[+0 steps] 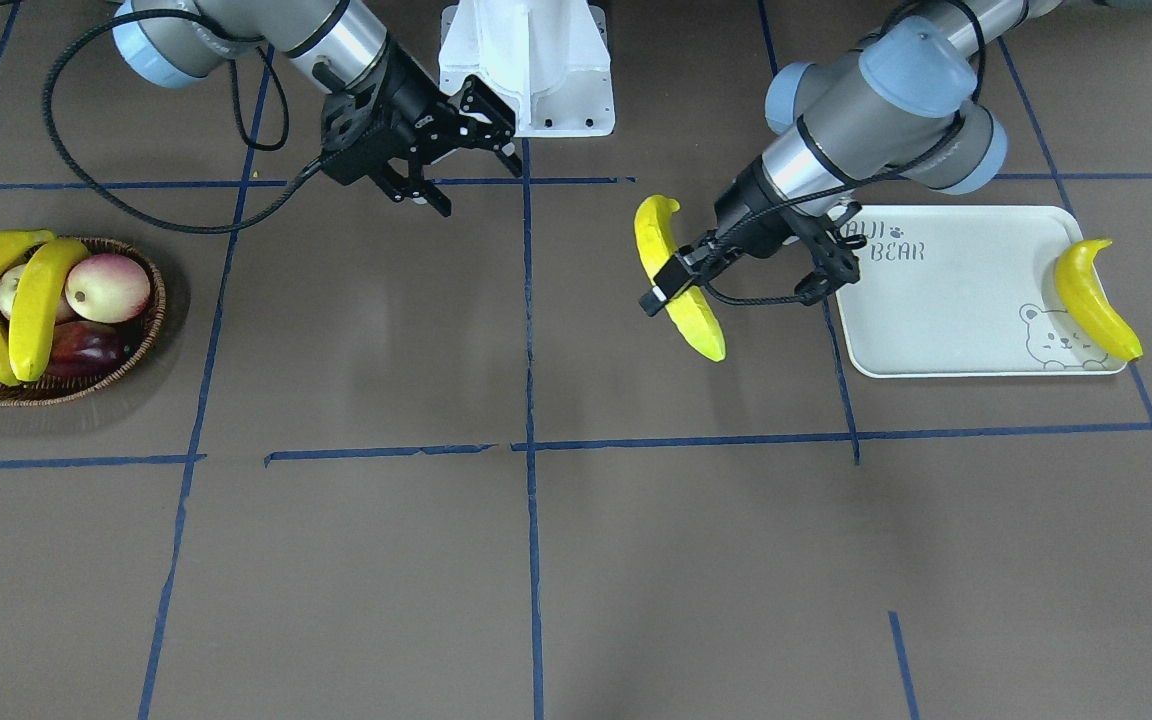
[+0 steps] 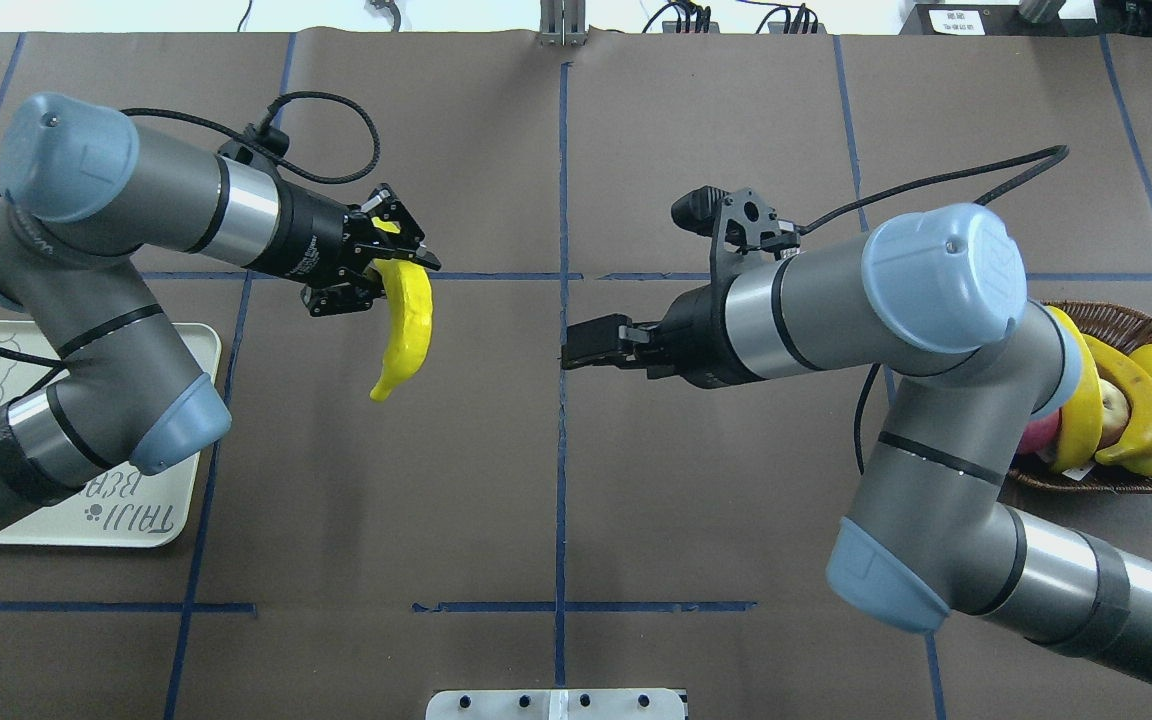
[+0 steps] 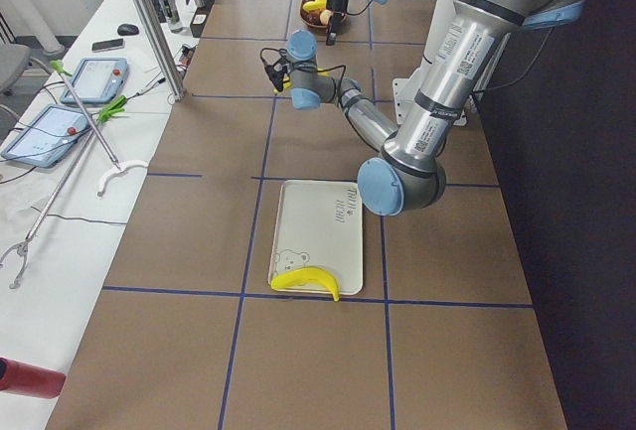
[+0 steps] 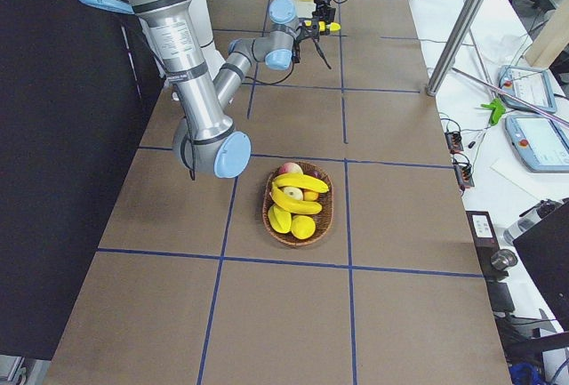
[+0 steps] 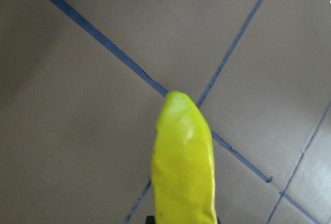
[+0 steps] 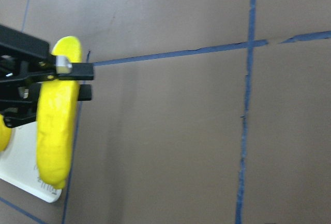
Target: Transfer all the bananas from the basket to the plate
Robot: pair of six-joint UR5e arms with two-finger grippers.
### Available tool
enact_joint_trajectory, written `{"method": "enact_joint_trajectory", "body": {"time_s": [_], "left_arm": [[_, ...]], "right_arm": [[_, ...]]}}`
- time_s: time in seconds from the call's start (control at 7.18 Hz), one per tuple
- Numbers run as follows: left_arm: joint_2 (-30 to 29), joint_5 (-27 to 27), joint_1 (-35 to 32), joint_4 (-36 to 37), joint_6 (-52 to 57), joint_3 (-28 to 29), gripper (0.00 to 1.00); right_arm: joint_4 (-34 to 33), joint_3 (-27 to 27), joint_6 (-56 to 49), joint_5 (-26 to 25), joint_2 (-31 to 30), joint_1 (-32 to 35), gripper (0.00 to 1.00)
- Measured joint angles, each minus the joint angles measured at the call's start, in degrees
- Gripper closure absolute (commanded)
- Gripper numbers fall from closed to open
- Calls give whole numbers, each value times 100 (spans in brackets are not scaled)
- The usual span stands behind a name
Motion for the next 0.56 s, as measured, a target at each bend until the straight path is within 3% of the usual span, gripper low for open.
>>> {"method": "enact_joint_trajectory", "body": {"time_s": [0.42,0.56], "left_arm": [[1225,-22,-552,2,1077,-141,100],[1732,-39,-635,-3,1649,-152,100]], "right_arm": [[-2167,77,-1883,376,-176,725,0],[-2558,177,-2540,409,-418,930,0]]}}
